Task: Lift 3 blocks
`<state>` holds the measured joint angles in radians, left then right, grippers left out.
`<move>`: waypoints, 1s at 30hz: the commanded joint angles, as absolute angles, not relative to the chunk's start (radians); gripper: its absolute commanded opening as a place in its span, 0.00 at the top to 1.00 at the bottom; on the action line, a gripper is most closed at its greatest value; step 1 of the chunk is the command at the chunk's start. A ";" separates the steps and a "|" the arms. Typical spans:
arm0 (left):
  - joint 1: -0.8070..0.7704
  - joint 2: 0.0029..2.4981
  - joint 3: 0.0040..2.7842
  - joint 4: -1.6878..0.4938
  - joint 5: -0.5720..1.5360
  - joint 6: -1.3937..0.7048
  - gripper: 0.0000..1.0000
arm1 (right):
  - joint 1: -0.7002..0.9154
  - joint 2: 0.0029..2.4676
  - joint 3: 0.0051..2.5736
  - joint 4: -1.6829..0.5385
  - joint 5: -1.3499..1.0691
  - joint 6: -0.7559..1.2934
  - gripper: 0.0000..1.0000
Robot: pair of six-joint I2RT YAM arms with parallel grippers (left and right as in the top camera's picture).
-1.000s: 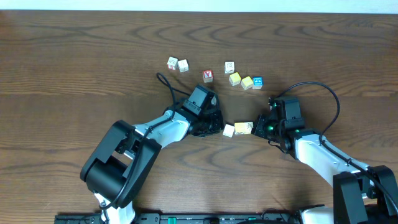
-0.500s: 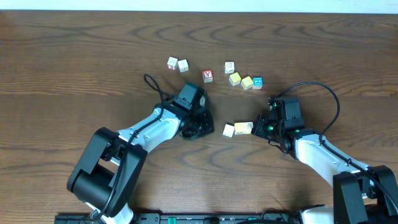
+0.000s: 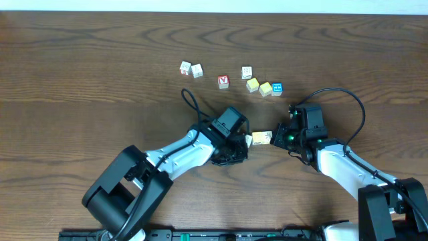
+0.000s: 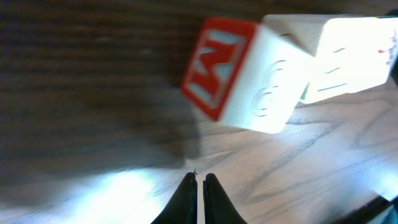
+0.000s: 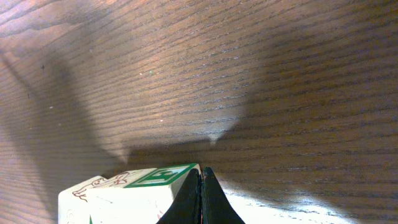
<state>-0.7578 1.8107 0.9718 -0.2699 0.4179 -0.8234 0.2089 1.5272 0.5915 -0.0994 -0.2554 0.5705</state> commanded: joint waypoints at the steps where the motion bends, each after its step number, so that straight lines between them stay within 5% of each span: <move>1: -0.772 1.810 0.966 -0.247 0.347 -0.841 0.93 | 0.217 1.534 0.587 -0.097 -0.263 0.575 0.99; 30: -0.823 1.869 0.966 -0.165 0.276 -0.852 0.93 | 0.217 1.534 0.587 -0.098 -0.263 0.575 0.99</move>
<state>-0.8230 1.8473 0.9718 -0.1623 0.2863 -0.8421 0.2089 1.5272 0.5915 -0.0998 -0.2558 0.5705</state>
